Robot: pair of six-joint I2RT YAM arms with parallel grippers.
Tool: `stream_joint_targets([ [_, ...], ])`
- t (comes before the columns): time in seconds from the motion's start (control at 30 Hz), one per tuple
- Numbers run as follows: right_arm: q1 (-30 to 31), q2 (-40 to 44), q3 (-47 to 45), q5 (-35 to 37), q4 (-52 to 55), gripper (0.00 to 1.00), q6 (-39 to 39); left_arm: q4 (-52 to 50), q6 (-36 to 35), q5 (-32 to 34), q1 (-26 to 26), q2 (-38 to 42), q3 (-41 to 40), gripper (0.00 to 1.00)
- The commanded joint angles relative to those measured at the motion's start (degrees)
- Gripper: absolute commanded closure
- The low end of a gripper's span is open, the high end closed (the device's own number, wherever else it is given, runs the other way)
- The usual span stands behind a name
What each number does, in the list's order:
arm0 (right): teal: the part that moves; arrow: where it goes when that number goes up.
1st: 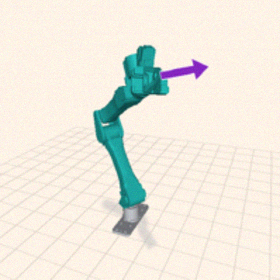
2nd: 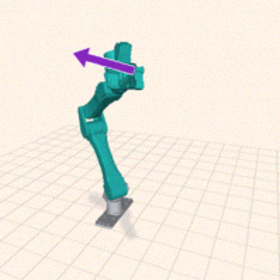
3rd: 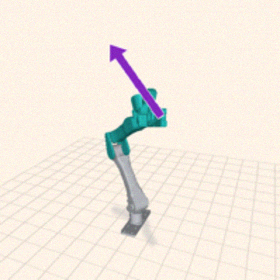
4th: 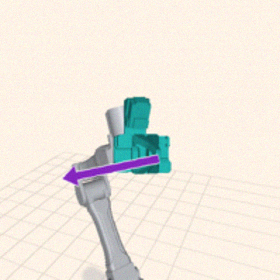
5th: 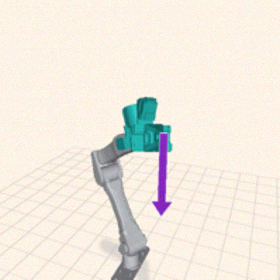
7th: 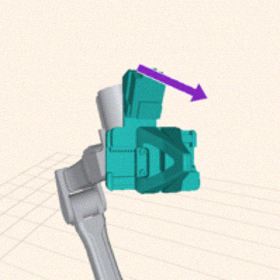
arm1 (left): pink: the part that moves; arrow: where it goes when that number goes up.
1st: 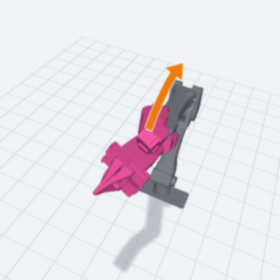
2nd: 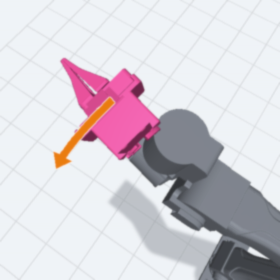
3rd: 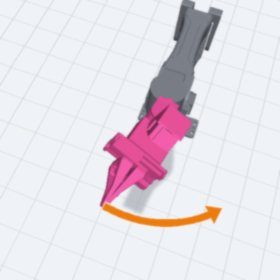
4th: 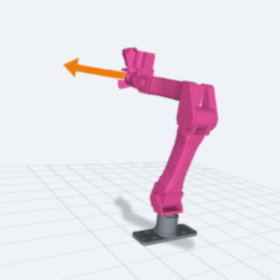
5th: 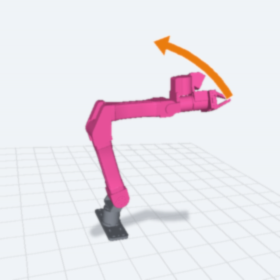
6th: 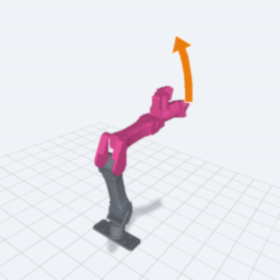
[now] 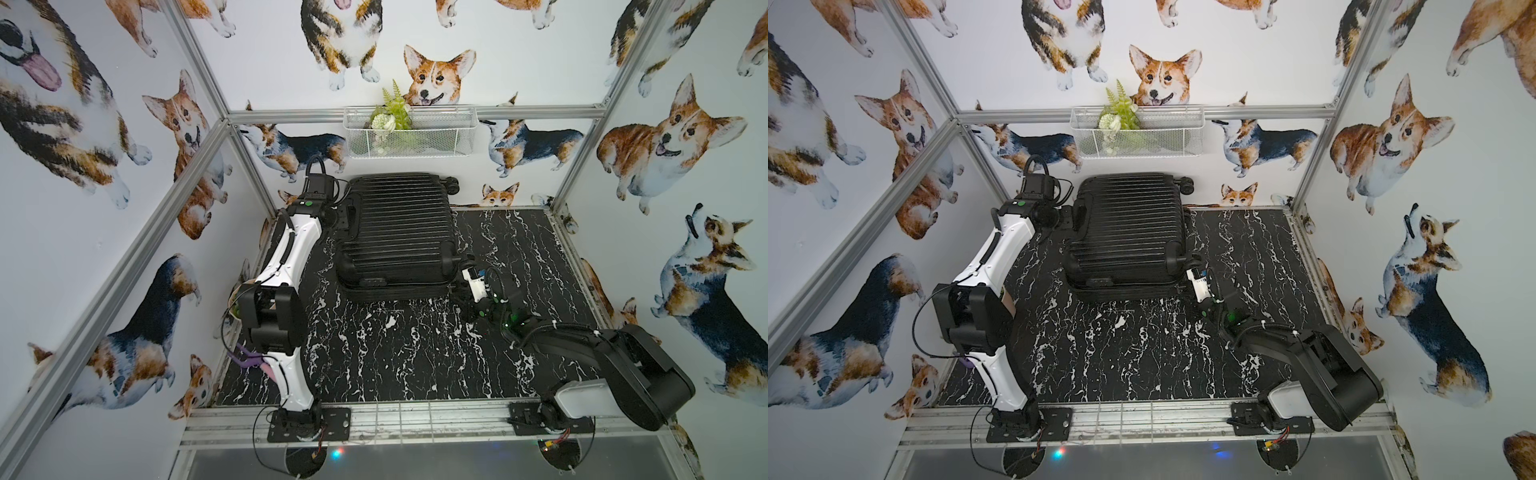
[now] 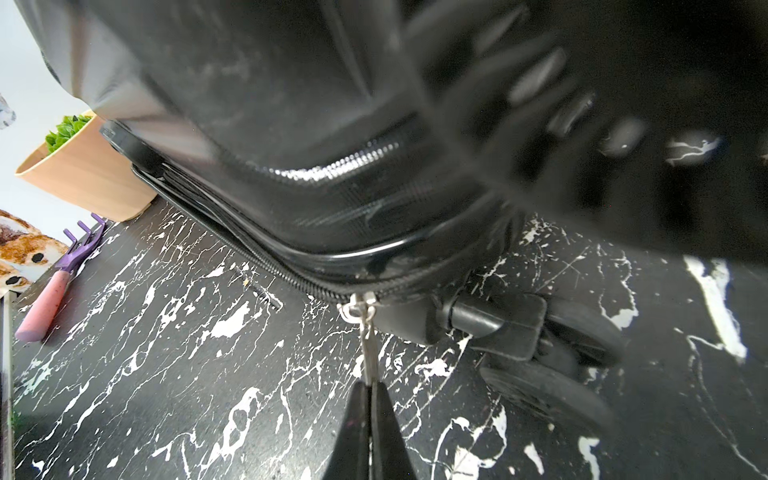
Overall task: Close the suitcase zippers
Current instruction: Zip the zipper on the suitcase.
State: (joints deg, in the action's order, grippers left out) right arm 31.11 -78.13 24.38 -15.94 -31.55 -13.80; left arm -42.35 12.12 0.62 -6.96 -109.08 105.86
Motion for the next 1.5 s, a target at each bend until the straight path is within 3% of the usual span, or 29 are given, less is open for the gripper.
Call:
stream_joint_targets([
  [0.0, -0.07, 0.47, 0.55, 2.58, 3.51, 1.0, 0.51, -1.8, 1.5, -4.44, 1.14, -2.41, 1.61, 0.46],
  [0.2, -0.07, 0.5, 0.49, 2.77, 3.45, 1.0, 0.86, -2.22, 2.07, -6.75, 1.59, -5.33, 2.75, 0.49],
  [0.47, -0.03, -1.53, 1.06, 2.86, 1.13, 1.0, 0.9, -1.35, 3.66, -10.89, 1.86, -3.91, 0.41, 0.75],
  [0.7, -0.06, -4.7, 2.24, 3.97, -1.83, 1.0, 0.52, -3.68, 1.56, -11.47, 1.86, -4.63, 2.18, 0.75],
  [1.03, -0.11, -7.08, 4.77, 8.04, -1.9, 0.83, 2.25, -6.67, -1.15, -12.02, 1.86, -5.71, 4.75, 0.74],
  [1.33, -0.1, -7.67, 4.77, 7.04, -4.04, 0.59, 5.08, -7.4, -1.84, -12.31, 1.86, -5.88, 5.13, 0.74],
  [1.47, -0.11, -7.55, 4.35, 8.29, -5.67, 0.55, 7.62, -7.48, -1.88, -12.92, 1.86, -5.91, 5.2, 0.74],
])
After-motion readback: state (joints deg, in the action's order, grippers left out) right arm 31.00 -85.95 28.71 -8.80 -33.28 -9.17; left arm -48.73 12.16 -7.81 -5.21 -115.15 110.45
